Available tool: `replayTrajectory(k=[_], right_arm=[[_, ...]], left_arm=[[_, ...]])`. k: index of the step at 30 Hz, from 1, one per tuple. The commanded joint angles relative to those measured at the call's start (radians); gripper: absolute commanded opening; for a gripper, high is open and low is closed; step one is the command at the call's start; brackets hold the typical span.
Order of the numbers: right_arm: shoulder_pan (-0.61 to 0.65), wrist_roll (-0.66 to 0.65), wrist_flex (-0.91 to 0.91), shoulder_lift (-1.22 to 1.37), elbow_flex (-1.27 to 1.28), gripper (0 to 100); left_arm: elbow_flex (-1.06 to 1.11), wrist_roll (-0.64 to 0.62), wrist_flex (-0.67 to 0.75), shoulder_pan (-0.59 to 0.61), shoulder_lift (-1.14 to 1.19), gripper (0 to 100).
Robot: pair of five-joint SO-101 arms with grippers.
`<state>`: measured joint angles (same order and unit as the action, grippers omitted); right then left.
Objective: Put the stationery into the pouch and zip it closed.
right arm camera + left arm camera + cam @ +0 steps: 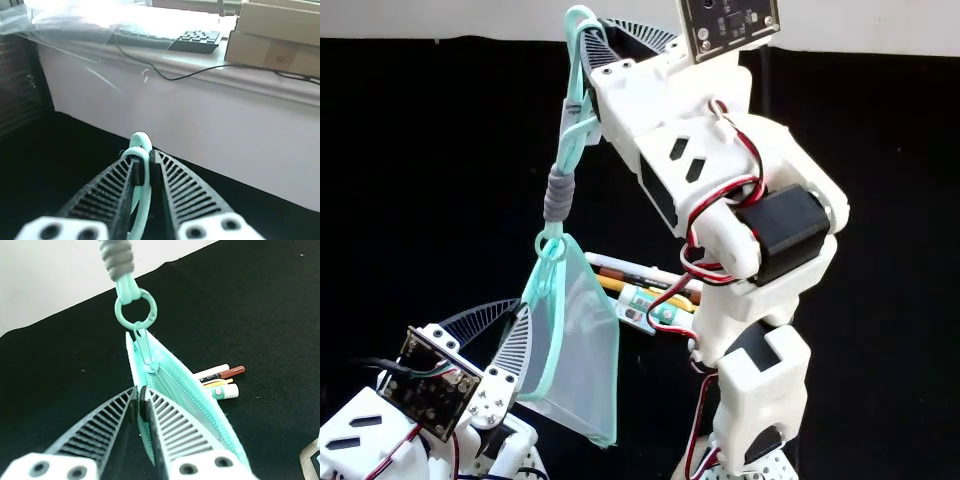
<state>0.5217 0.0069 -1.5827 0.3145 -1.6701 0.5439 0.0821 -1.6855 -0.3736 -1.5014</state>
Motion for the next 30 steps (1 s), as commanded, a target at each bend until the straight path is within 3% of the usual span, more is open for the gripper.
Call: replayTrajectory(k=[1, 22, 24, 28, 30], right_arm=[[-0.033, 0.014, 0.042, -0.004, -0.085, 0.7], [-0.033, 0.012, 0.077, -0.008, -0.085, 1.1], [-0.031, 0.014, 0.077, -0.015, -0.085, 5.5], [-0.022, 0.081, 0.036, -0.015, -0.085, 24.3], [-0.01, 0.097, -0.004, -0.015, -0.085, 25.5]], left_arm=[[0.019, 0.009, -0.018, -0.01, 0.005, 1], [0.015, 0.009, -0.011, -0.01, 0.005, 1], [0.015, 0.009, -0.011, -0.01, 0.005, 1], [0.015, 0.011, -0.009, -0.01, 0.005, 1], [0.018, 0.011, 0.008, -0.01, 0.007, 1]])
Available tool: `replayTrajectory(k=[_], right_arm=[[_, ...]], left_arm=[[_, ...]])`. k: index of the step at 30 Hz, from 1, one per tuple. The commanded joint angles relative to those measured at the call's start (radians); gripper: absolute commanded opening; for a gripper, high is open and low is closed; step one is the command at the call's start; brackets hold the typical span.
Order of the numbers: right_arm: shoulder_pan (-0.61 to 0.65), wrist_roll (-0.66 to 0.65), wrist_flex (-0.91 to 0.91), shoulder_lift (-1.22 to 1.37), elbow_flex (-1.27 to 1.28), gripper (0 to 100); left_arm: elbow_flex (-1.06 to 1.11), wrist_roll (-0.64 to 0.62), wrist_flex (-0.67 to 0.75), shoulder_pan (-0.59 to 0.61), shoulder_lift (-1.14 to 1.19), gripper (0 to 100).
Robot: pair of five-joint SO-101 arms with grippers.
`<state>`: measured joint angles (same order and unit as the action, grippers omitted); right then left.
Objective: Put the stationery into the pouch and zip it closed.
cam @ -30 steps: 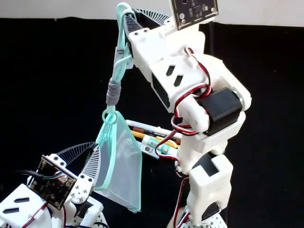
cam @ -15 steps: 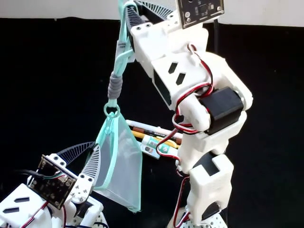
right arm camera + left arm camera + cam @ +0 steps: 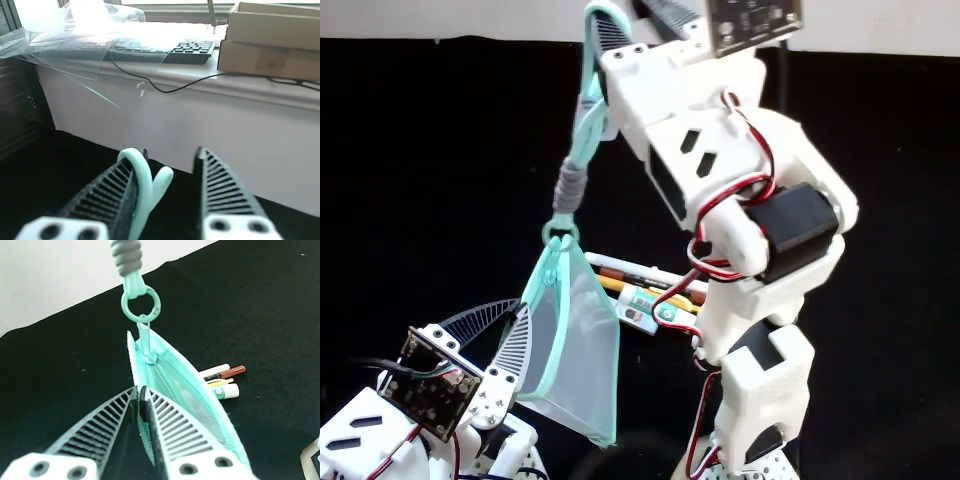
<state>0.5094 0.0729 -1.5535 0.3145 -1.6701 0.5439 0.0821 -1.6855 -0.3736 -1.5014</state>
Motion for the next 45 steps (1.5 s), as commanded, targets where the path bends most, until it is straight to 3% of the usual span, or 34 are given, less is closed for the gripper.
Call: replayTrajectory(k=[1, 17, 24, 37, 45], right_arm=[[0.007, 0.031, -0.045, -0.015, -0.085, 25.5], [0.005, 0.038, -0.213, -0.183, -0.073, 25.4], [0.002, 0.034, -0.213, -0.18, -0.064, 21.1], [-0.03, 0.034, -0.213, -0.188, 0.243, 21.2], [-0.071, 0.031, -0.209, -0.188, 0.409, 21.2]], left_arm=[[0.018, 0.011, 0.015, -0.01, 0.007, 1], [0.015, 0.011, 0.14, -0.012, 0.016, 1], [0.018, 0.144, 0.242, -0.012, 0.019, 1], [0.013, 0.281, 0.345, -0.018, 0.153, 1], [0.044, 0.285, 0.338, -0.082, 0.162, 1]])
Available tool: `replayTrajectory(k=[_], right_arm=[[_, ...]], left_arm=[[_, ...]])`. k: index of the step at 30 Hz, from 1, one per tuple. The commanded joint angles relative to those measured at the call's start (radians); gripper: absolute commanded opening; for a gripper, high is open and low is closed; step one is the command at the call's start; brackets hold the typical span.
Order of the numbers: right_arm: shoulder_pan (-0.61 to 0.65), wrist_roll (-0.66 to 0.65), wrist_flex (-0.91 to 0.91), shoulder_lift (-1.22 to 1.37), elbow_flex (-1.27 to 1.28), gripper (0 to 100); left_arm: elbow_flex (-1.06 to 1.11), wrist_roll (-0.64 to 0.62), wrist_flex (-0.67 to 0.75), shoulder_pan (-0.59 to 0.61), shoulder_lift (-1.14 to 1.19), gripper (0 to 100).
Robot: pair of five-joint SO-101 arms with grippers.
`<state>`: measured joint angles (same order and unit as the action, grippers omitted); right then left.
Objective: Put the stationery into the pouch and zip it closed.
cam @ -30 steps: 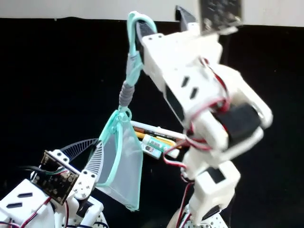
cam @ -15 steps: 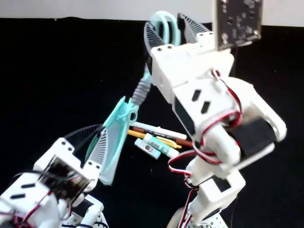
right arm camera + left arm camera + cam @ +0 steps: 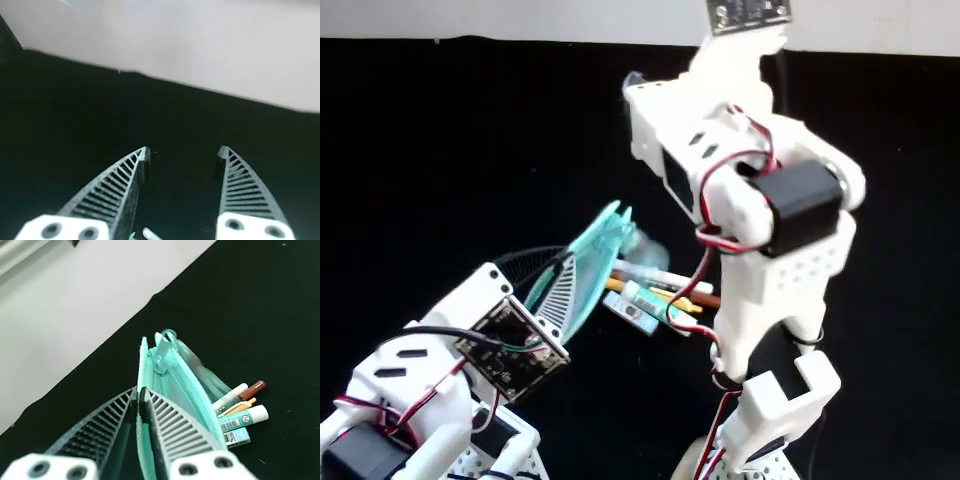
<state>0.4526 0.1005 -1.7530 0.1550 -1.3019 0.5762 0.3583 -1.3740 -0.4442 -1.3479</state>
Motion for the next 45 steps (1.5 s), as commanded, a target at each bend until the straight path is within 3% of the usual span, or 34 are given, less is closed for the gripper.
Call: replayTrajectory(k=[1, 20, 26, 34, 45], right_arm=[[-0.013, 0.002, -0.008, -0.027, 0.058, 21.2], [0.104, -0.454, -0.007, -0.028, 0.444, 21.2], [0.105, -0.566, -0.008, -0.031, 0.453, 21.2], [0.101, -0.658, -0.01, -0.139, 0.464, 21.2], [0.147, -0.572, 0.059, -0.179, 0.7, 21.0]], left_arm=[[0.028, 0.009, 0.025, -0.015, 0.007, 1], [0.162, 0.006, 0.031, -0.008, 0.005, 1], [0.162, 0.006, 0.029, -0.008, 0.005, 1], [0.162, 0.005, 0.028, -0.008, 0.005, 1], [0.162, 0.005, 0.032, 0.033, 0.005, 1]])
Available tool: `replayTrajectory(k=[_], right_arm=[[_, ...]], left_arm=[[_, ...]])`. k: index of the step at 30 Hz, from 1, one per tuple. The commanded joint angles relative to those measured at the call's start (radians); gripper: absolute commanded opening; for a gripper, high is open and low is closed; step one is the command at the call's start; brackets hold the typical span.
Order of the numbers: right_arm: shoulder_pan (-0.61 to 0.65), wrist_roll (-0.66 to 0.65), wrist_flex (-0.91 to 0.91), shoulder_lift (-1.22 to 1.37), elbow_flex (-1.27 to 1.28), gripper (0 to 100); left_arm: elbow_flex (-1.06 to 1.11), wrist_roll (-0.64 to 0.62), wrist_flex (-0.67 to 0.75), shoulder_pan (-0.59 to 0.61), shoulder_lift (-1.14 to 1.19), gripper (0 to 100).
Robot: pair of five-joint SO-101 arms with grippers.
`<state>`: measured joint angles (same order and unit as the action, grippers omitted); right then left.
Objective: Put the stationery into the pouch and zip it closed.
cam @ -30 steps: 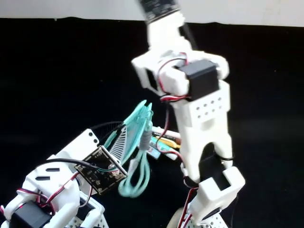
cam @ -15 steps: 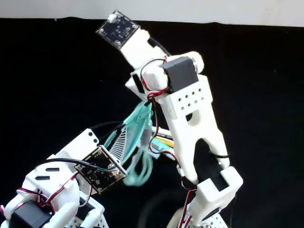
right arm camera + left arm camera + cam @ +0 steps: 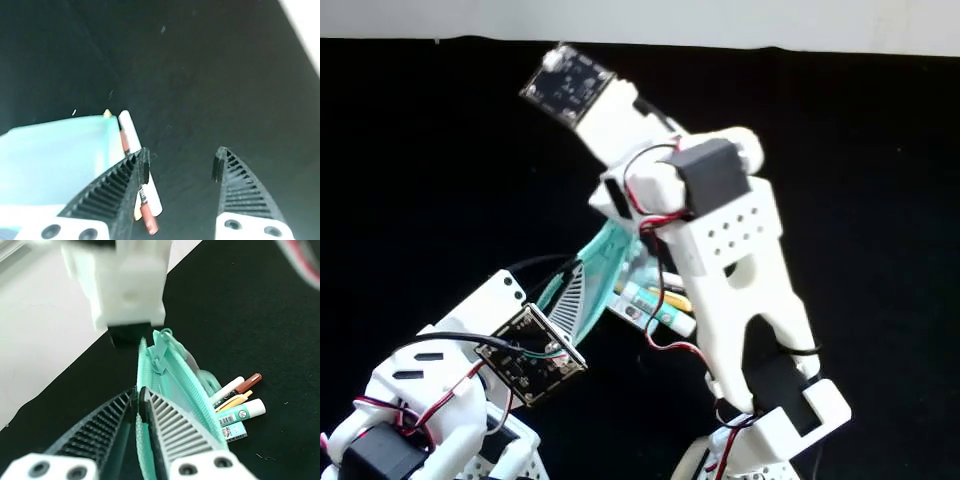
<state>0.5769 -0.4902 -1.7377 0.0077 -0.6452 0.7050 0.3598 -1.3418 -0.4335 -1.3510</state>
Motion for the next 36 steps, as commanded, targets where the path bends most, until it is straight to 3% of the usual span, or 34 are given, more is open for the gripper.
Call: replayTrajectory(k=[1, 9, 16, 28, 36], right_arm=[[0.024, 0.018, 0.053, -0.031, 0.059, 21.0], [0.025, 0.018, 0.048, -0.028, 0.076, 21.0], [0.025, 0.043, 0.09, -0.024, 0.079, 21.0], [0.025, 0.091, 0.334, -0.03, 0.331, 21.0], [0.019, 0.091, 0.352, -0.031, 0.384, 21.0]], left_arm=[[0.033, 0.003, 0.0, 0.024, 0.008, 1], [0.033, 0.003, -0.005, 0.025, 0.008, 2], [0.033, 0.002, -0.006, 0.107, 0.008, 16], [0.025, 0.002, -0.051, 0.182, 0.008, 16], [-0.053, 0.003, -0.132, 0.183, 0.008, 16]])
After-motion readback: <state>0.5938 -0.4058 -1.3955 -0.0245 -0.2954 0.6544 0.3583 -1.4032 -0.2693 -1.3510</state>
